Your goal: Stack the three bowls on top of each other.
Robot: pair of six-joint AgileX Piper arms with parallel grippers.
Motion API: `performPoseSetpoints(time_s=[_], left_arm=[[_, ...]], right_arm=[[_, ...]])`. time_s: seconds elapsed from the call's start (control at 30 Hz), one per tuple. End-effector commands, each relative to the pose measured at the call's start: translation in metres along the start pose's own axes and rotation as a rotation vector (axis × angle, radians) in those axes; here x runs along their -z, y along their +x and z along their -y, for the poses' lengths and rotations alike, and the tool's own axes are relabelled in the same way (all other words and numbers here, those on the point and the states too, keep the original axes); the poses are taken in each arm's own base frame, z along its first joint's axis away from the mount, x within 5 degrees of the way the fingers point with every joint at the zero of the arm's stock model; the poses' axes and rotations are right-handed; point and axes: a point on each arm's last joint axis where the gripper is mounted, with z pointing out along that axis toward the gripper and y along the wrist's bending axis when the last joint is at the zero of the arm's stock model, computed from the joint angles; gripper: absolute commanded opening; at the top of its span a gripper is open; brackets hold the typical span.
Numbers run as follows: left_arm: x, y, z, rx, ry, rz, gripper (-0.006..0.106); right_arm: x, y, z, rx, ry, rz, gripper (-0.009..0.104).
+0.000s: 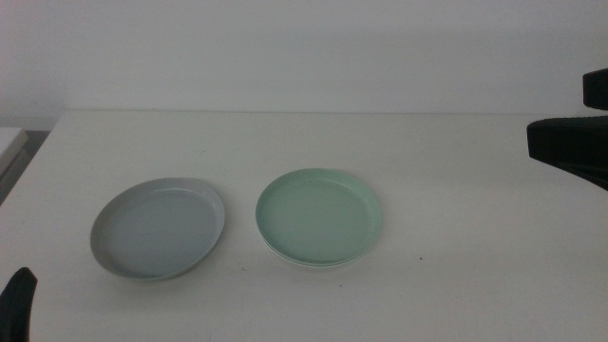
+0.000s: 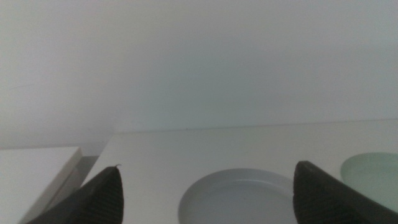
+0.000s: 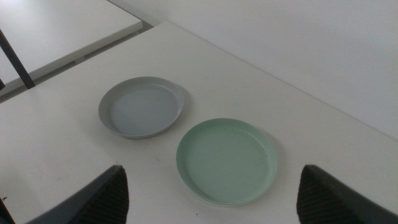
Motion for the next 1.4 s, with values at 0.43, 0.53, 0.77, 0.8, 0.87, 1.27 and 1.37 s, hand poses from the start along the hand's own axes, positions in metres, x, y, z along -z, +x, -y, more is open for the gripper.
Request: performPoseSetpoints(time_s=[0.43, 0.53, 0.77, 0.8, 0.87, 1.27, 1.37], left_arm=[[-0.026, -0.074, -0.007, -0.028, -0.089, -0.166, 0.094], [-0.054, -0.118, -0.01, -0.005, -0.101, -0.347, 0.094], [-0.111, -0.134, -0.015, 0.074, -0.143, -0.88, 0.094], [-0.12, -0.132, -0.014, 0.088, -0.139, -0.934, 0.094], [-0.135, -0.129, -0.014, 0.103, -0.134, -1.002, 0.094], [-0.22, -0.08, -0.04, 0.23, -0.04, -1.17, 0.094], [-0.243, -0.062, -0.057, 0.234, -0.008, -1.215, 0.094]], right_arm=[[0.001, 0.0, 0.001, 0.015, 0.01, 0.004, 0.089], [0.001, 0.0, 0.001, 0.015, 0.01, 0.004, 0.089], [0.001, 0.0, 0.001, 0.015, 0.01, 0.004, 0.089], [0.001, 0.0, 0.001, 0.015, 0.01, 0.004, 0.089], [0.001, 0.0, 0.001, 0.015, 0.01, 0.004, 0.089], [0.001, 0.0, 0.001, 0.015, 0.01, 0.004, 0.089], [0.001, 0.0, 0.001, 0.015, 0.01, 0.004, 0.089]])
